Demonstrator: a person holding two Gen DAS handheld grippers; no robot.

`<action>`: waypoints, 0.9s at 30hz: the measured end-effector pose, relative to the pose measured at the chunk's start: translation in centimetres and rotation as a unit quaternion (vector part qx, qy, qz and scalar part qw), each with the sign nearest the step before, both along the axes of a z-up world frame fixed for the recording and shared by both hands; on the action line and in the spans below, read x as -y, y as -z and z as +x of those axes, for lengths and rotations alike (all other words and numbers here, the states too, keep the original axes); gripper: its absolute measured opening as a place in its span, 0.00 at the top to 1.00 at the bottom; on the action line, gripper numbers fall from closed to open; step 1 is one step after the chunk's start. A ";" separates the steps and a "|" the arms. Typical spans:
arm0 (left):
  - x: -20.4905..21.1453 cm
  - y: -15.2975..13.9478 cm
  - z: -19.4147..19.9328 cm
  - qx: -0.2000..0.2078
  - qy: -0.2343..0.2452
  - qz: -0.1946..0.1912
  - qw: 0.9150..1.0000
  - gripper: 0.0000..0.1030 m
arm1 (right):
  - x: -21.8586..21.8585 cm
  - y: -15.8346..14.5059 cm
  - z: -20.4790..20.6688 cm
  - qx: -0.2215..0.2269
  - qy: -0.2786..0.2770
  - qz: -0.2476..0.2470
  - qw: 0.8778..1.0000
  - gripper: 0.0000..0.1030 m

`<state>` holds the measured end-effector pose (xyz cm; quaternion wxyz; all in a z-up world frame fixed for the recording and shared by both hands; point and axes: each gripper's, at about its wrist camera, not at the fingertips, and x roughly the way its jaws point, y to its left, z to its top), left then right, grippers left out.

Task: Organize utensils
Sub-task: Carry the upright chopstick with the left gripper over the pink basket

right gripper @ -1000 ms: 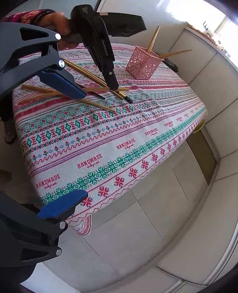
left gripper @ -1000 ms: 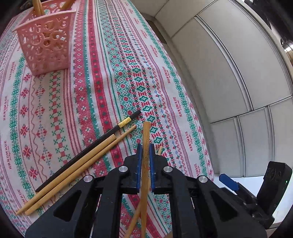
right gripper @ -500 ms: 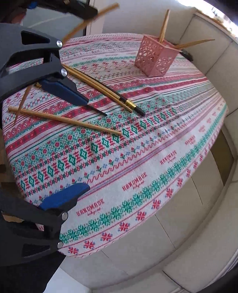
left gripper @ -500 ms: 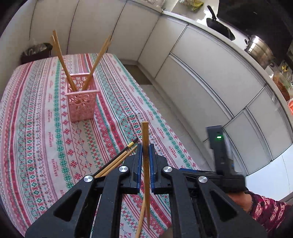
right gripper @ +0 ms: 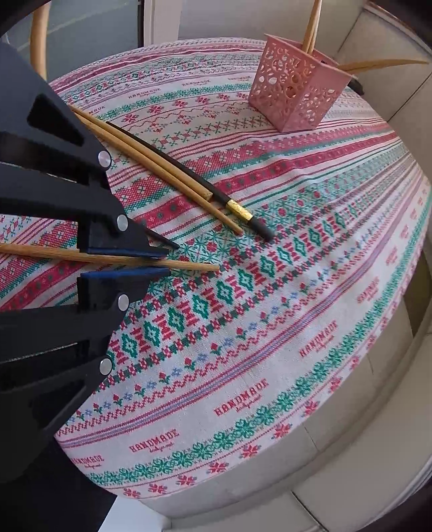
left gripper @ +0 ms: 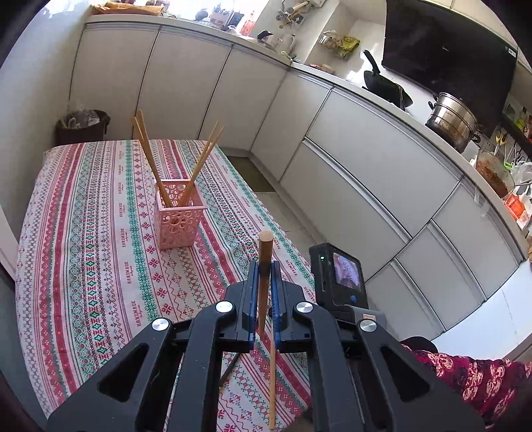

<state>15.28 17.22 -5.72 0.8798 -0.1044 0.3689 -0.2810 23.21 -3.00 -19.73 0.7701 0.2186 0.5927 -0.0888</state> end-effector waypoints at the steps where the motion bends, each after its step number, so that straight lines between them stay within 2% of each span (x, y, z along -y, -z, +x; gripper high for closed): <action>1: 0.1 -0.1 -0.2 0.004 -0.004 0.004 1.000 0.94 | 0.0 -1.2 -0.5 0.029 -0.008 -0.003 1.000 0.94; 5: 0.7 -0.9 -0.8 0.018 -0.027 0.017 0.999 0.94 | 0.4 -6.5 -3.2 0.131 -0.028 -0.012 0.991 0.94; 8: 1.3 -1.5 -2.2 0.034 -0.044 0.028 0.998 0.94 | 0.6 -10.6 -5.3 0.205 -0.051 -0.036 0.977 0.94; 10: 1.9 -1.7 -3.1 0.039 -0.054 0.037 0.997 0.94 | 0.8 -12.8 -6.5 0.237 -0.066 -0.041 0.968 0.94; 18: 3.4 -3.6 -5.3 0.054 -0.084 0.084 0.991 0.94 | 0.3 -18.7 -8.3 0.323 -0.098 -0.021 0.941 0.94; 27: 3.5 -6.9 -5.9 0.099 -0.140 0.115 0.978 0.94 | 0.3 -24.4 -8.9 0.373 -0.111 -0.018 0.921 0.94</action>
